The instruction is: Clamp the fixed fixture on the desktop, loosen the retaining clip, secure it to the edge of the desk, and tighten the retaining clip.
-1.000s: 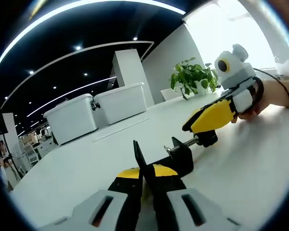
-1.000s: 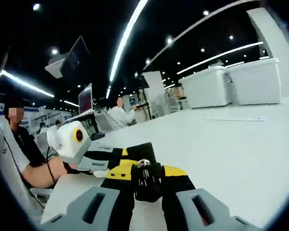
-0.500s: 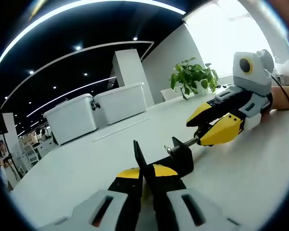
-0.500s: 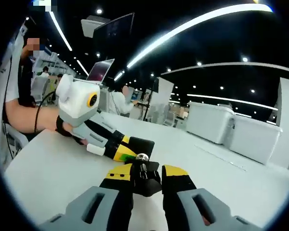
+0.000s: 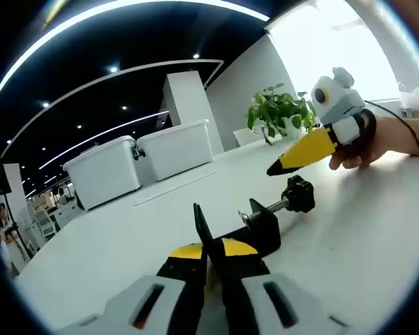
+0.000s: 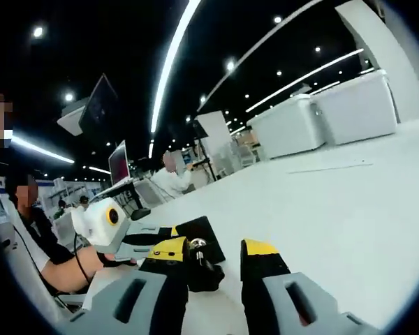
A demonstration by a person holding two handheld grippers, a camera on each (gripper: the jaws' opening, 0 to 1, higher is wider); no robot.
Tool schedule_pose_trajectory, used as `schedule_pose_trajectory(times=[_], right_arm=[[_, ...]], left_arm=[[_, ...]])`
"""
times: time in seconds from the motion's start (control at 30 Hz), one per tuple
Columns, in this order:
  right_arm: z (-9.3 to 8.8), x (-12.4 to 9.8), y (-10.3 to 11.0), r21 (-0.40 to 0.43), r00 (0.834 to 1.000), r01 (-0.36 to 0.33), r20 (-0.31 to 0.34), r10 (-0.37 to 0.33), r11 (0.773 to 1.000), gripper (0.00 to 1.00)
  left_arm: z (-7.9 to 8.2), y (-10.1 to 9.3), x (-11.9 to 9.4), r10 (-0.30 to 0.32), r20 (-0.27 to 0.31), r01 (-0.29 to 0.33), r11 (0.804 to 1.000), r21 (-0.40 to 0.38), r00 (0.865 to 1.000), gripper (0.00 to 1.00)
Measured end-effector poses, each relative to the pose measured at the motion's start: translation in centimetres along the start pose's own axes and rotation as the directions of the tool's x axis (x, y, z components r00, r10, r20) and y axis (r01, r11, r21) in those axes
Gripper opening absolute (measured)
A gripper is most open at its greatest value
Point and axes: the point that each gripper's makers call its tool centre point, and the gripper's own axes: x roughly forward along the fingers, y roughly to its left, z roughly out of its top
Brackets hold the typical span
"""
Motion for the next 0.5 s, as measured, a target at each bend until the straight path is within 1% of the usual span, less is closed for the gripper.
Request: schedule_pose_trajectory(times=[0.1, 0.17, 0.2, 0.33, 0.4, 0.5], right_arm=[[-0.4, 0.2, 0.9, -0.012, 0.999, -0.024, -0.022, 0.023, 1.0, 0.26], [-0.9, 0.4, 0.9, -0.031, 0.999, -0.022, -0.046, 0.02, 0.999, 0.24], [-1.0, 0.5, 1.0, -0.037, 0.999, -0.022, -0.047, 0.02, 0.999, 0.24], [-0.9, 0.5, 1.0, -0.019, 0.999, -0.021, -0.043, 0.02, 1.0, 0.21], [-0.9, 0.5, 1.3, -0.017, 0.999, -0.028, -0.042, 0.028, 0.999, 0.17], [-0.9, 0.5, 1.5, -0.034, 0.999, -0.033, -0.036, 0.032, 0.999, 0.16]], left_arm=[[0.0, 0.2, 0.2, 0.0, 0.0, 0.0, 1.0, -0.001, 1.0, 0.07], [-0.1, 0.3, 0.2, 0.0, 0.0, 0.0, 1.0, 0.001, 1.0, 0.07], [0.0, 0.3, 0.3, 0.0, 0.001, 0.0, 1.0, 0.0, 1.0, 0.07], [0.0, 0.1, 0.1, 0.0, 0.0, 0.0, 1.0, 0.0, 1.0, 0.07], [0.0, 0.1, 0.0, 0.0, 0.0, 0.0, 1.0, 0.001, 1.0, 0.07], [0.0, 0.2, 0.1, 0.0, 0.0, 0.0, 1.0, 0.0, 1.0, 0.07]])
